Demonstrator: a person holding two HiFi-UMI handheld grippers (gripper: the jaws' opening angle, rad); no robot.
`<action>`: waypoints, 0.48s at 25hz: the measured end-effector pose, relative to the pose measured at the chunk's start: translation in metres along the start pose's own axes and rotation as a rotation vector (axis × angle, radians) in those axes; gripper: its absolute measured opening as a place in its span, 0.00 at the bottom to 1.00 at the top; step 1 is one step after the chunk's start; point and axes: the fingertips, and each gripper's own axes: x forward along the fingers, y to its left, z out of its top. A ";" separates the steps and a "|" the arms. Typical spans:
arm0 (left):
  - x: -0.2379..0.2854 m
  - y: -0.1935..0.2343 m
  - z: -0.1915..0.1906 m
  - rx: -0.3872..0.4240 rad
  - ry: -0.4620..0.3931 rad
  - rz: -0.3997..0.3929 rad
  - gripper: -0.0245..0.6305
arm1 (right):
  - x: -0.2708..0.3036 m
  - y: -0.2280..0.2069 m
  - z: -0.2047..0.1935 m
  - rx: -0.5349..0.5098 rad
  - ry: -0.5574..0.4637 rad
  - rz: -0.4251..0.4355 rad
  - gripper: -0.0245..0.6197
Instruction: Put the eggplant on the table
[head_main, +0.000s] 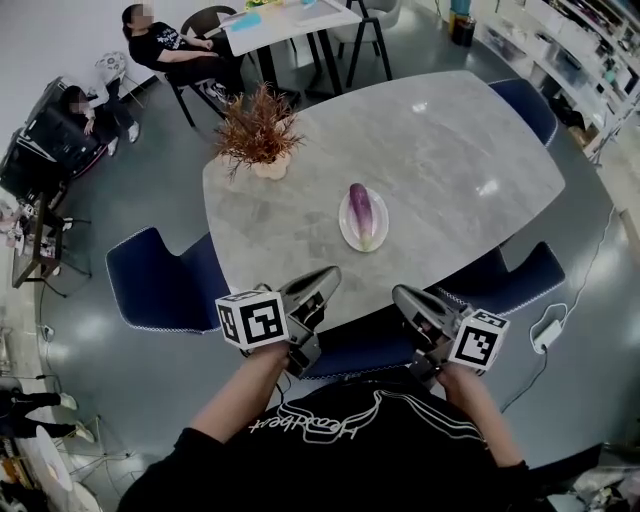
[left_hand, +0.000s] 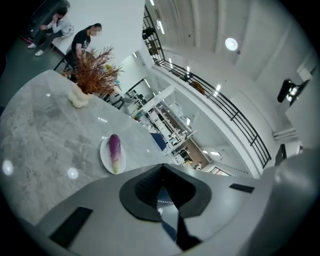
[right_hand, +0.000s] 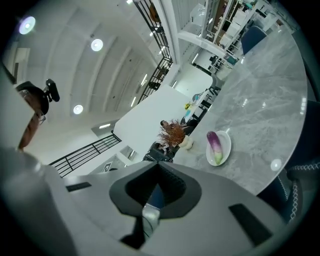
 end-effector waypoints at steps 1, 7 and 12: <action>-0.003 -0.007 -0.004 0.038 0.010 0.001 0.05 | -0.002 0.005 -0.002 -0.011 0.004 0.003 0.05; -0.019 -0.037 -0.033 0.240 0.074 0.012 0.05 | -0.009 0.026 -0.017 -0.051 0.019 0.013 0.05; -0.037 -0.045 -0.062 0.247 0.092 0.007 0.05 | -0.020 0.037 -0.046 -0.036 0.048 0.016 0.05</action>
